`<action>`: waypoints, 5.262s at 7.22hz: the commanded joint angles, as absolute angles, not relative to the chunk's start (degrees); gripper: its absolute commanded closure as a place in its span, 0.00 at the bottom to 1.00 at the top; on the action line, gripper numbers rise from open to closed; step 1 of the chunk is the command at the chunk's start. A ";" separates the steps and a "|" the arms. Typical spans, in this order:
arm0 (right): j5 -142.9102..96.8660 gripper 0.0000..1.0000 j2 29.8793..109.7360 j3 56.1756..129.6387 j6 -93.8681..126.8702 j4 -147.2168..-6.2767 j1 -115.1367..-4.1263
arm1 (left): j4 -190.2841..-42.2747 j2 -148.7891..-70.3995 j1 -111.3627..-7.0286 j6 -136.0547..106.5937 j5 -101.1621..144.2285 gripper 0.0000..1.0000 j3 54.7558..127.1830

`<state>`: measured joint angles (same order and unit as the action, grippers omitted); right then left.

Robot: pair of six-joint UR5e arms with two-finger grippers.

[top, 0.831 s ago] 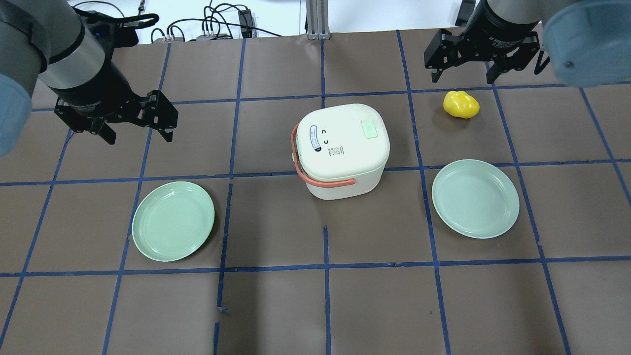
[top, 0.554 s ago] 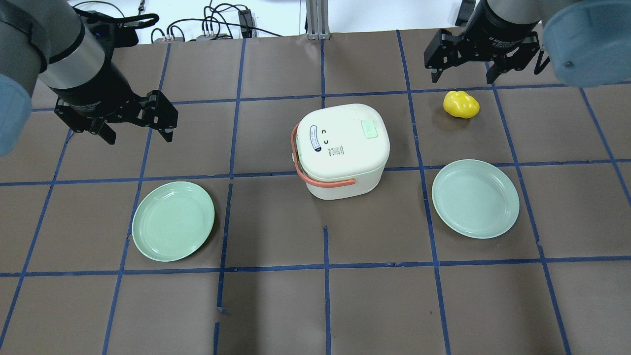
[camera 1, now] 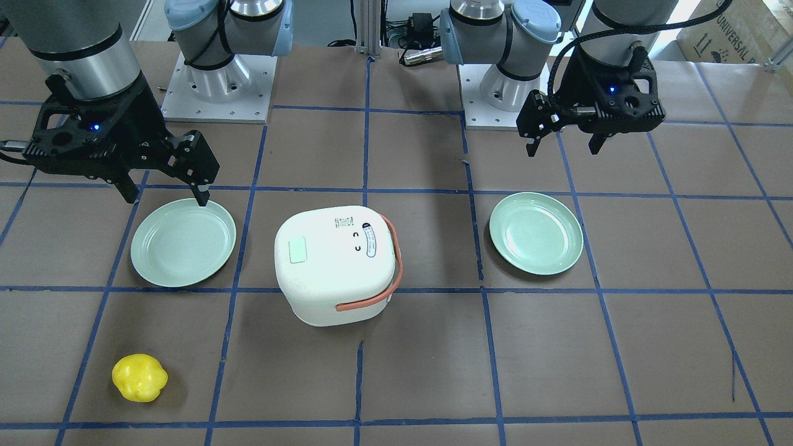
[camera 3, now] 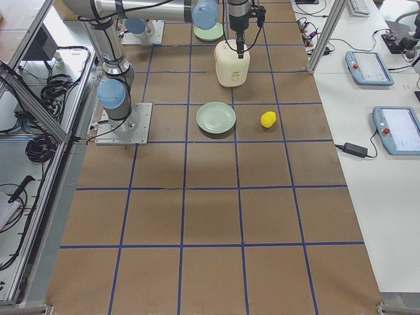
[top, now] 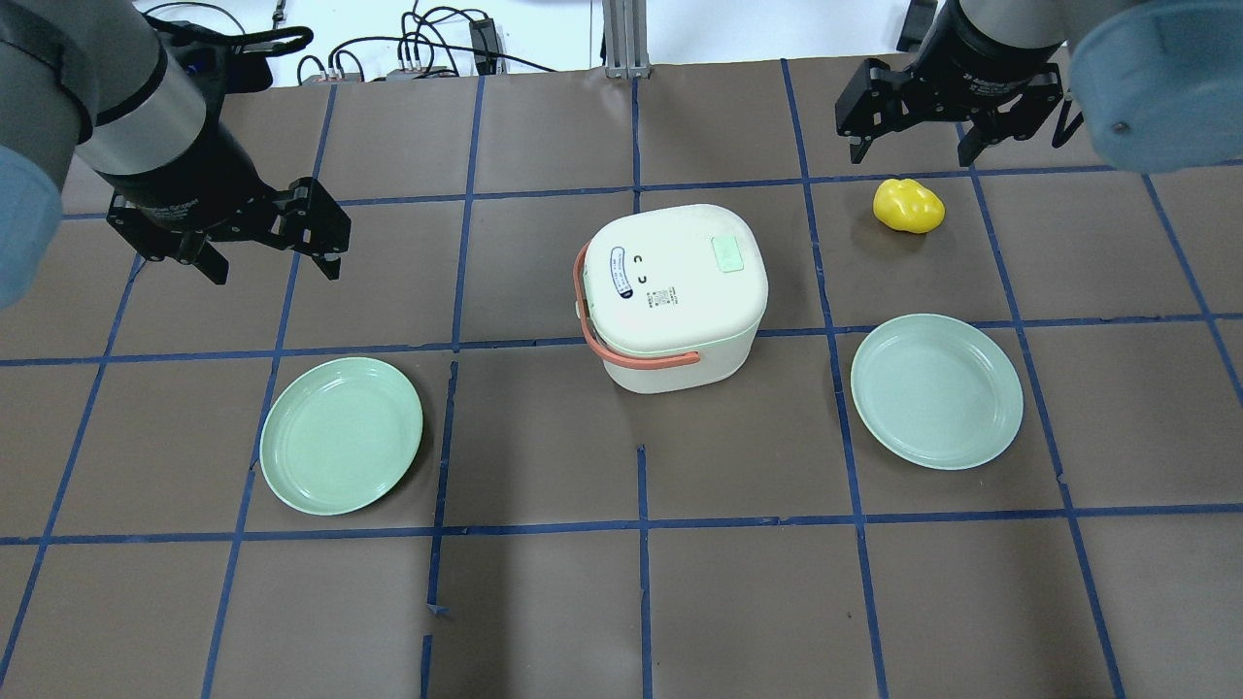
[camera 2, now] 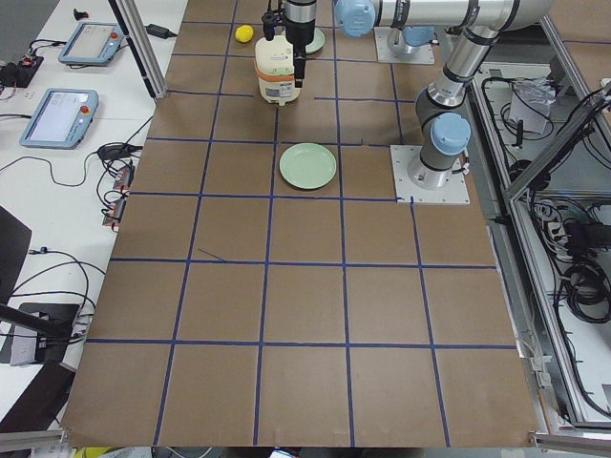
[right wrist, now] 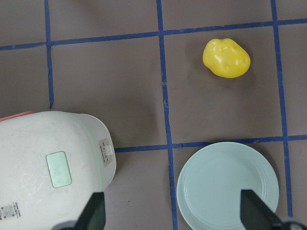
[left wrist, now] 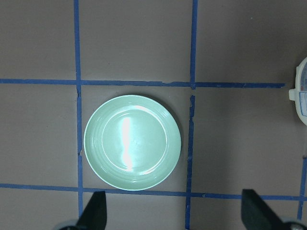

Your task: Press rice cooker button

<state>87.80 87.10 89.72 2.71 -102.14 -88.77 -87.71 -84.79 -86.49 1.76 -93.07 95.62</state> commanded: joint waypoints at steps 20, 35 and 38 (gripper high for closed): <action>82.18 0.91 75.59 90.09 2.55 -108.45 -98.79 | -87.71 -84.81 -86.48 1.76 -93.08 0.00 95.62; 82.88 0.00 79.08 90.09 2.20 -107.25 -99.67 | -87.72 -84.81 -86.48 1.76 -93.08 0.00 95.62; 84.98 0.00 79.89 84.74 2.37 -105.65 -97.66 | -87.71 -84.81 -86.48 1.76 -93.08 0.00 95.62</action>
